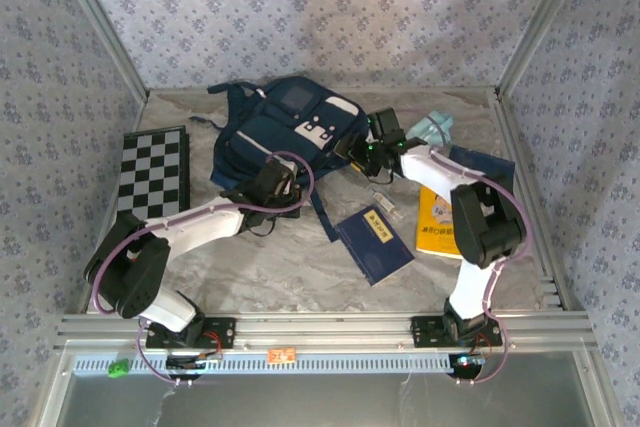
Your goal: Pack books, pencil case, and school supplies into a backpack
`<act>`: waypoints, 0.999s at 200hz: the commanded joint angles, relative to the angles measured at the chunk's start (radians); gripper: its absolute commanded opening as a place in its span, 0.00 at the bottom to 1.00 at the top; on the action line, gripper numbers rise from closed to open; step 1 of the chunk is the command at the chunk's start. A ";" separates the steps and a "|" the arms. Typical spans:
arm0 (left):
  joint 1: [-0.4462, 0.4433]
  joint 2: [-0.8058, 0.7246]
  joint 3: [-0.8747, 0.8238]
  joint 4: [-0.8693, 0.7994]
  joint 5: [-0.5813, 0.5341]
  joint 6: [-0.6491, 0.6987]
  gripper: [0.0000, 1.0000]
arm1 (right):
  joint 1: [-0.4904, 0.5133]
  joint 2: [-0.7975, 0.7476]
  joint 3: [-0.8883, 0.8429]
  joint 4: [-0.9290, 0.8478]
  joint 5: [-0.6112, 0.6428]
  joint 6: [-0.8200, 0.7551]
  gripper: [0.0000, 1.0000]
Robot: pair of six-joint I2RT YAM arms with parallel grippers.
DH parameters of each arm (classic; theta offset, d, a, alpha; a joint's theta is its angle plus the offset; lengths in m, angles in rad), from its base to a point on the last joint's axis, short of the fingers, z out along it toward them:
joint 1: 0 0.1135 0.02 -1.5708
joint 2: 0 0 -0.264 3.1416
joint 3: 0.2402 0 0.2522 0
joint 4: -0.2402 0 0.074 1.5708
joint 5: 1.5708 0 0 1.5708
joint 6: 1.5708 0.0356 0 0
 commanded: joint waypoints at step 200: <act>0.078 -0.063 0.062 -0.198 0.047 0.127 0.00 | 0.191 0.164 0.090 0.130 -0.006 0.104 0.00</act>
